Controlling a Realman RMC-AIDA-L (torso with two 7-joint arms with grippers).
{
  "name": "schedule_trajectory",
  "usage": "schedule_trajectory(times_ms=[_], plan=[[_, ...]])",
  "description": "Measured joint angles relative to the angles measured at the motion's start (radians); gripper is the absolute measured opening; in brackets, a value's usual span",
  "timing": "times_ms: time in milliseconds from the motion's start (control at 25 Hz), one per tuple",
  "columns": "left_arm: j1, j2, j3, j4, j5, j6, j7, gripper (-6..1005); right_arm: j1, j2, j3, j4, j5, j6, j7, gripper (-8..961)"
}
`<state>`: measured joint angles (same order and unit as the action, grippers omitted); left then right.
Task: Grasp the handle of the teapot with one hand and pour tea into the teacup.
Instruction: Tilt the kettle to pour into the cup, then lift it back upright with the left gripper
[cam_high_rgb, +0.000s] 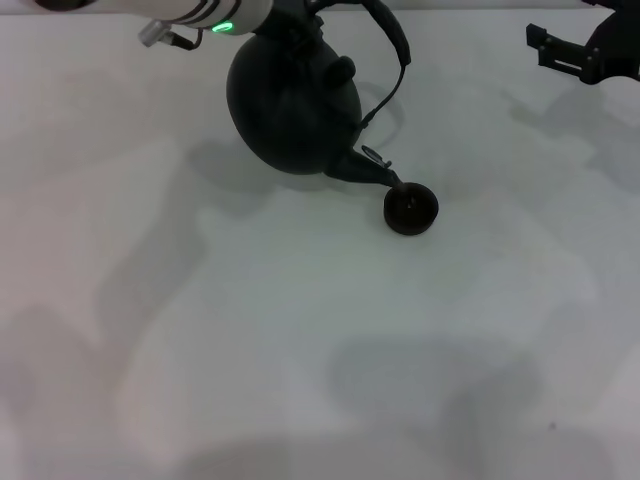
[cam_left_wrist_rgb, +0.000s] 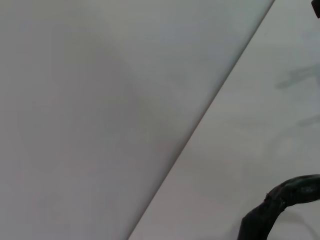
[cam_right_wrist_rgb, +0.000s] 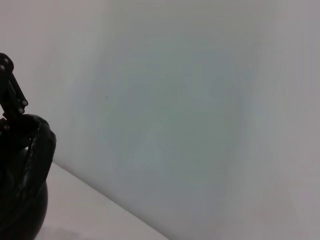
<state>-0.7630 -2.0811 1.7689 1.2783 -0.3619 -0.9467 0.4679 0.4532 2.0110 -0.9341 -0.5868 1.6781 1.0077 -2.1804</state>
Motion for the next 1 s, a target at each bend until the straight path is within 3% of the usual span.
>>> schedule_trajectory(times_ms=[1000], plan=[[-0.047,0.001,0.017,-0.030,0.015,-0.038,0.000,126,0.006,0.001,-0.004,0.007,0.000,-0.008,-0.009,860]])
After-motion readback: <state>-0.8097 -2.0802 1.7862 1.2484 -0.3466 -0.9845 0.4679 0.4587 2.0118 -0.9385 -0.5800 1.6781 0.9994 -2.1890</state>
